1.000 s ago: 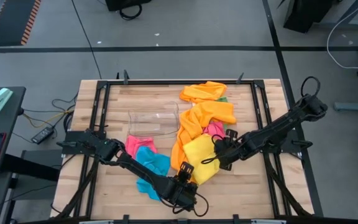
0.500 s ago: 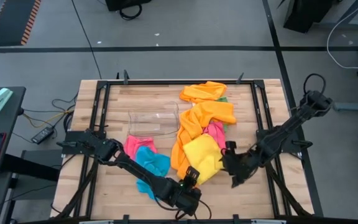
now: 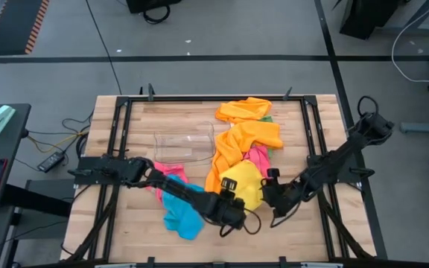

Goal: Fold microfiber towels
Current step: Fold the yellow microfiber cloth

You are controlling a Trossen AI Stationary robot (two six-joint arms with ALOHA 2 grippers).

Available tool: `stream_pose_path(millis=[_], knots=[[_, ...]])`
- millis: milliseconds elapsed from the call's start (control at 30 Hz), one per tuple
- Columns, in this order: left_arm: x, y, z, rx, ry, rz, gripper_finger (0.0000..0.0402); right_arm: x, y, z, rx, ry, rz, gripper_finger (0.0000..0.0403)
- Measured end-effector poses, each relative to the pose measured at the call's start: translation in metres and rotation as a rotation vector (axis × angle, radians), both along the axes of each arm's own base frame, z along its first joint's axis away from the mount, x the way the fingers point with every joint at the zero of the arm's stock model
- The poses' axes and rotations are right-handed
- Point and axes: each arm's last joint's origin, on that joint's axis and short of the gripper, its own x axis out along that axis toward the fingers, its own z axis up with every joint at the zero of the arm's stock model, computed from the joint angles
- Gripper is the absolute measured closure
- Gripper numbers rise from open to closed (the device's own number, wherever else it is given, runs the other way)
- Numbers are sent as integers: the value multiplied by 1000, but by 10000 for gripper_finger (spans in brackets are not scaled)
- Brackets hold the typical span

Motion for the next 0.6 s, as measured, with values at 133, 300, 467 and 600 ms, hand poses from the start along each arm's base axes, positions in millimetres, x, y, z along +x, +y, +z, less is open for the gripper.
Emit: stream_pose_path(millis=[133, 300, 467, 600], knots=[[-3, 3, -16, -53, 55, -14, 330, 1, -10, -7, -24, 37, -38, 217], [-7, 5, -30, -40, 50, -10, 337, -4, -16, -1, -80, 109, -69, 217], [-8, 5, -29, -29, 49, -13, 345, -9, -17, 12, -82, 133, -106, 217], [-13, -1, -24, 33, 50, -47, 351, -8, -10, 26, -46, 71, -71, 217]])
